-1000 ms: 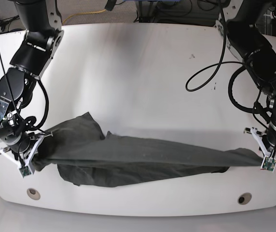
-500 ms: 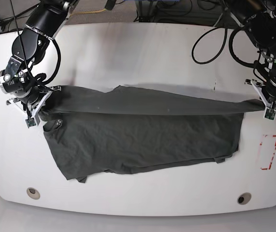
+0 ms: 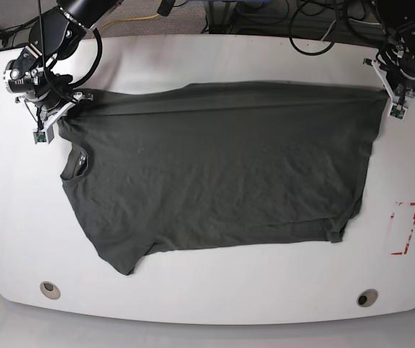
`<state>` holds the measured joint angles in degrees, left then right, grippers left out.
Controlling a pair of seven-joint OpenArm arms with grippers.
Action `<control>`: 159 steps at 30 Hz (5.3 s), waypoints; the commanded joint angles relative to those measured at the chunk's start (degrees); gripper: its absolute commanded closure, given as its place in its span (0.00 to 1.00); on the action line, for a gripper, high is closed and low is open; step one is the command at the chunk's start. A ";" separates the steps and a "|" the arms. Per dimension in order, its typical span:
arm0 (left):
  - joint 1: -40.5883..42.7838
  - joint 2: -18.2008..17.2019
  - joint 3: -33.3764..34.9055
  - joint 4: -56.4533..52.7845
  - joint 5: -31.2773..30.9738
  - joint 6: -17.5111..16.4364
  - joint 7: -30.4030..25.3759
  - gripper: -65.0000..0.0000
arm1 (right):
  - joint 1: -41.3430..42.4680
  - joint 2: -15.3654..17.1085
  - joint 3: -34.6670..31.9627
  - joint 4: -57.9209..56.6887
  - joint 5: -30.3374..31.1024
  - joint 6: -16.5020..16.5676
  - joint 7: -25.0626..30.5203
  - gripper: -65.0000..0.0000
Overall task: Fold the T-shirt properly
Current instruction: 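Lay the shirt flat by pulling both grippers back toward the base, then release the shirt and move both grippers to the shirt's hem corners, then grasp the hem corners of the shirt with both grippers, then lift the hem with both grippers and fold it toward the collar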
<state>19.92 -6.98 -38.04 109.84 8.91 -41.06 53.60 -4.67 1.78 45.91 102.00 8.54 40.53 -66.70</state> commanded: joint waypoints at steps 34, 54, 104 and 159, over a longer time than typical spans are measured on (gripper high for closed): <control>2.63 -1.24 -1.39 -3.25 1.51 1.06 0.24 0.38 | -9.97 6.09 7.23 2.84 31.60 -0.53 -4.29 0.33; -12.58 -1.15 -0.33 0.18 -4.91 1.06 0.33 0.38 | 9.81 11.01 1.43 -9.29 25.97 -0.53 -5.61 0.34; -40.98 -2.29 7.93 -37.36 -4.99 14.82 -12.86 0.37 | 35.57 16.37 -17.30 -64.68 14.89 -0.53 26.48 0.37; -34.38 -6.60 13.82 -41.23 -5.08 7.61 -20.15 1.00 | 28.45 16.46 -20.99 -46.39 15.42 -0.53 15.40 1.00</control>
<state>-13.30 -12.86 -24.21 66.00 4.27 -33.30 34.28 21.69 17.32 24.91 53.52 22.76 39.64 -51.92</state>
